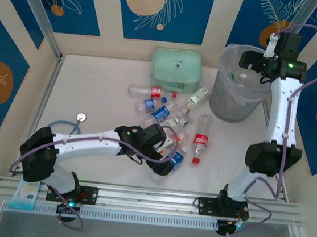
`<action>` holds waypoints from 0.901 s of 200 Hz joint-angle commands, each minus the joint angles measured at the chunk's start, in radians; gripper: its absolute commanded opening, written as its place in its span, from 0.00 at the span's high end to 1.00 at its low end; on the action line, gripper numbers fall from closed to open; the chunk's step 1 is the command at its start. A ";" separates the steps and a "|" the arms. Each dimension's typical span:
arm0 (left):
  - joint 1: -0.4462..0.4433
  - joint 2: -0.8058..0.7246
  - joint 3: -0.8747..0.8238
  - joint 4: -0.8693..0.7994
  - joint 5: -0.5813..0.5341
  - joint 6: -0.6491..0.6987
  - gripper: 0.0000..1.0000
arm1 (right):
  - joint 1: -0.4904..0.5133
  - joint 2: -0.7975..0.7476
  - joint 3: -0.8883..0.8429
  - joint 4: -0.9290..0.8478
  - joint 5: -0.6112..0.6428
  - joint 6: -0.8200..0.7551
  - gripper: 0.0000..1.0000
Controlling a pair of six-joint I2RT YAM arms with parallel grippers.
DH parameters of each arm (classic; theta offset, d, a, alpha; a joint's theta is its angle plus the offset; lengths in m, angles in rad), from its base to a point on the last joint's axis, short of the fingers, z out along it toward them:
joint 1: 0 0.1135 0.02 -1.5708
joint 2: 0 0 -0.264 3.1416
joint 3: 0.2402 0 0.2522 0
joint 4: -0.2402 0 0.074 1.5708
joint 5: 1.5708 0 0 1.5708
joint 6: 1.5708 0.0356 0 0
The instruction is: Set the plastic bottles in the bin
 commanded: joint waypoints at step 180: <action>-0.189 0.298 0.209 -0.269 -0.232 -0.056 0.11 | 0.137 -0.502 -0.624 0.322 -0.212 0.132 0.00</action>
